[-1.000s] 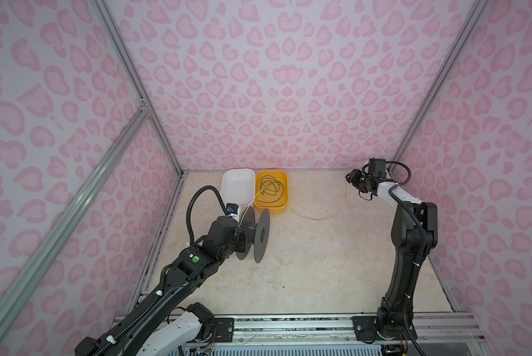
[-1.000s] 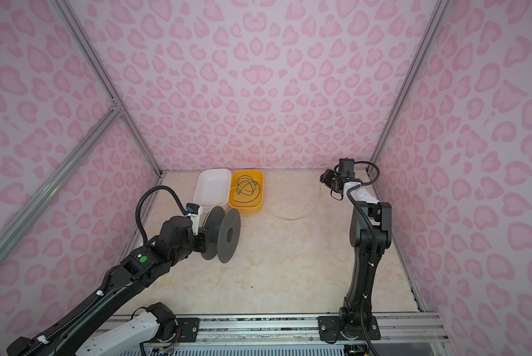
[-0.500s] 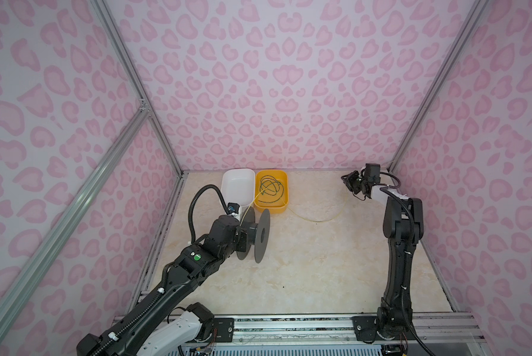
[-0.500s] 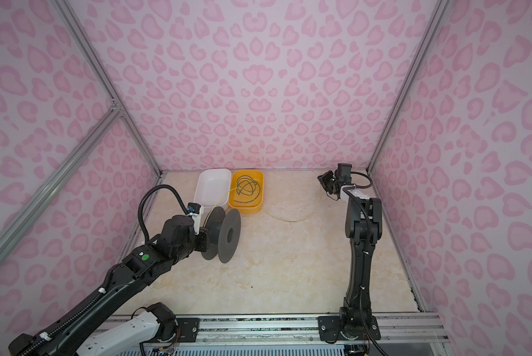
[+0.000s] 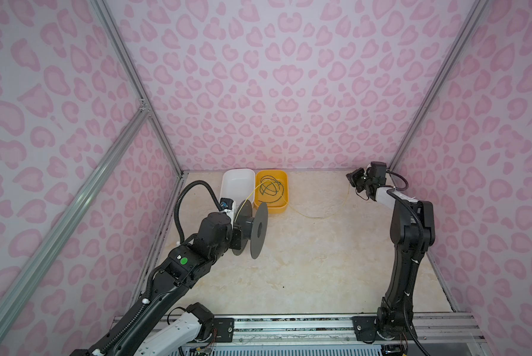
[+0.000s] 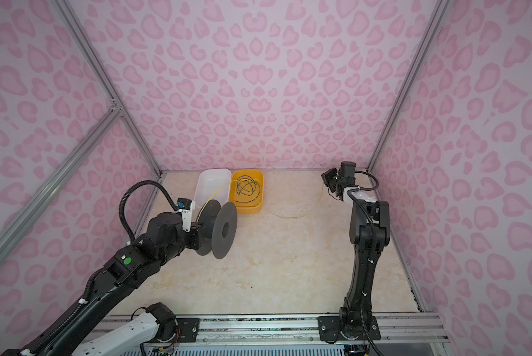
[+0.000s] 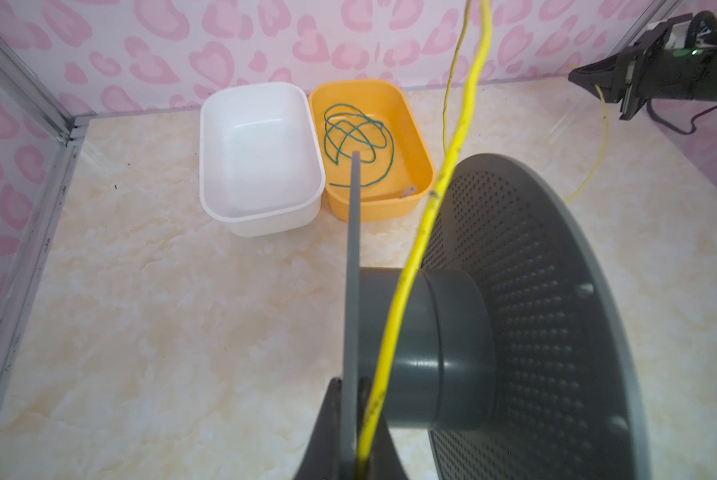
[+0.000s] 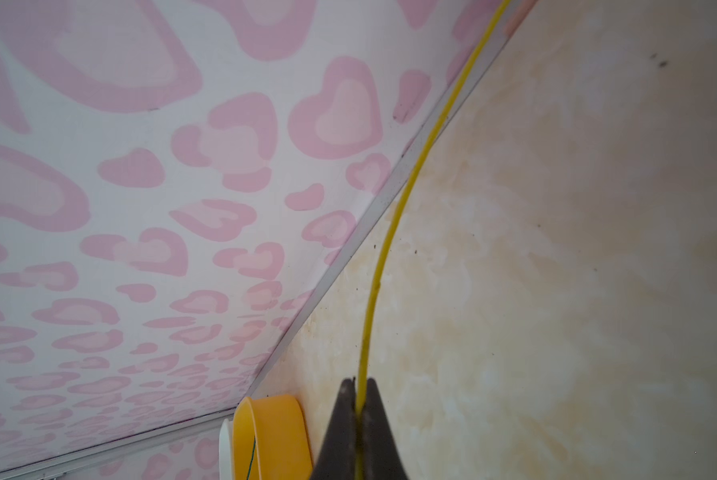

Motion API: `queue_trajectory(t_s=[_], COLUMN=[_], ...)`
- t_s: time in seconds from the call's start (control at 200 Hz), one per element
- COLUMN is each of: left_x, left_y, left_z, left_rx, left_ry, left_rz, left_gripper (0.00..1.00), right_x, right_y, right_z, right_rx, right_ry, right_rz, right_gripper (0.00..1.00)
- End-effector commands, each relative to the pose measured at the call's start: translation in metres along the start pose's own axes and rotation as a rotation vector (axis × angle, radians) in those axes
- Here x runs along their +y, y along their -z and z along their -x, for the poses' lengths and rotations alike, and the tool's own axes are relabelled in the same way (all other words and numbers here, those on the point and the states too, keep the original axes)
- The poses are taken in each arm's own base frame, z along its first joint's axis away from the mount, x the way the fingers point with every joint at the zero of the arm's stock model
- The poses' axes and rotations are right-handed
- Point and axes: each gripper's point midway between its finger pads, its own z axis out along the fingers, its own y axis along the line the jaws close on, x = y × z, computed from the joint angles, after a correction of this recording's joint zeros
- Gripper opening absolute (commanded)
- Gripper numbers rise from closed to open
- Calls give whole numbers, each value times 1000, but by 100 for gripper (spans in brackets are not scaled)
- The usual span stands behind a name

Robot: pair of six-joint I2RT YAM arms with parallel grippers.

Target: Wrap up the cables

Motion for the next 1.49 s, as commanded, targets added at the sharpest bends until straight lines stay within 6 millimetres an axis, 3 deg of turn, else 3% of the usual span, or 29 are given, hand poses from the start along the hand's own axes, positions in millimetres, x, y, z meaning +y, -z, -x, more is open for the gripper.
queue_trajectory(t_s=[0.0, 0.07, 0.1, 0.175, 0.37, 0.605, 0.82, 0.955, 1.2, 1.49], left_x=[0, 4, 5, 1, -13, -41, -43, -32, -4, 26], left_y=[26, 40, 47, 62, 106, 136, 147, 148, 133, 114], left_z=[32, 50, 59, 83, 146, 188, 209, 227, 273, 318], left_rx=[-91, -126, -149, -197, -320, -396, -455, -505, -636, -803], left_ry=[32, 59, 69, 88, 96, 62, 89, 143, 249, 356], left_rz=[-41, -50, -61, -111, -222, -380, -417, -372, -246, -139], left_gripper=[4, 4, 4, 4, 4, 4, 4, 4, 4, 4], right_x=[-19, -23, -38, -47, -54, -58, -70, -75, -55, -11], right_y=[11, 20, 24, 34, 55, 67, 69, 85, 123, 160], right_z=[3, 2, -8, -14, -26, -35, -42, -57, -93, -158], right_rx=[-55, -68, -56, -68, -89, -77, -50, -59, -88, -42], right_ry=[106, 160, 173, 215, 295, 350, 360, 356, 445, 579], right_rz=[-106, -147, -193, -239, -291, -318, -342, -339, -326, -229], right_gripper=[0, 0, 0, 0, 0, 0, 0, 0, 0, 0])
